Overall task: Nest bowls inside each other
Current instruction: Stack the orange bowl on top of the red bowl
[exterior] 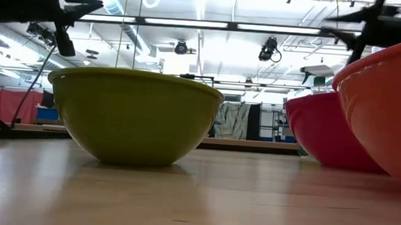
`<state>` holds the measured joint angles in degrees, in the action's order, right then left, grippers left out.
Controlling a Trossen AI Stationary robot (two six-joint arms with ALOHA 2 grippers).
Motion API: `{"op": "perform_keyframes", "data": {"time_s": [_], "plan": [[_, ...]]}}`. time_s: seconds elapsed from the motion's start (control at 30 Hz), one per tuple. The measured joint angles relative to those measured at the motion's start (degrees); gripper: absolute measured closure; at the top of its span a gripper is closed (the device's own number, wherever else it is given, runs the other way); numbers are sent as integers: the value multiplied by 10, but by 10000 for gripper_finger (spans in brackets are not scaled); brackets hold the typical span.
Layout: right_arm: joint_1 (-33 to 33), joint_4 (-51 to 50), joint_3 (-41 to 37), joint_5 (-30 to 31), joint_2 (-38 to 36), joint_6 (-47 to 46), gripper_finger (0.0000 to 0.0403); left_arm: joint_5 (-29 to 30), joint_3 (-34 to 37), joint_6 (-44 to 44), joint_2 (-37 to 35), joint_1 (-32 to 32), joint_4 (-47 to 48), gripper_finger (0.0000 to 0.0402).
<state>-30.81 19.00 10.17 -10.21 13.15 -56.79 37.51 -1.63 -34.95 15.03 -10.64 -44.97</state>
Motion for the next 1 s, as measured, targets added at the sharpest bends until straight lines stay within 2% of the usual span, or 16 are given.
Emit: {"op": "perform_keyframes", "data": {"time_s": [0.07, 0.13, 0.3, 0.43, 0.57, 0.7, 0.83, 1.0], "plan": [[4, -140, 61, -74, 48, 40, 327, 0, -32, 21, 7, 0, 39, 381], [14, -266, 137, -109, 100, 110, 328, 3, -82, 34, 27, 0, 118, 381], [60, -514, 338, -115, 226, 320, 328, 82, -233, 35, 128, 0, 353, 381], [111, -656, 461, -108, 322, 455, 328, 91, -325, -9, 213, 3, 478, 375], [174, -731, 542, -109, 412, 538, 328, 79, -389, -36, 285, 5, 553, 342], [230, -749, 567, -112, 493, 598, 319, 78, -431, -34, 346, 5, 591, 289], [280, -754, 581, -159, 566, 602, 277, 64, -460, -42, 387, 5, 604, 231], [359, -773, 591, -113, 638, 642, 205, 47, -468, -66, 404, 4, 602, 186]]}}
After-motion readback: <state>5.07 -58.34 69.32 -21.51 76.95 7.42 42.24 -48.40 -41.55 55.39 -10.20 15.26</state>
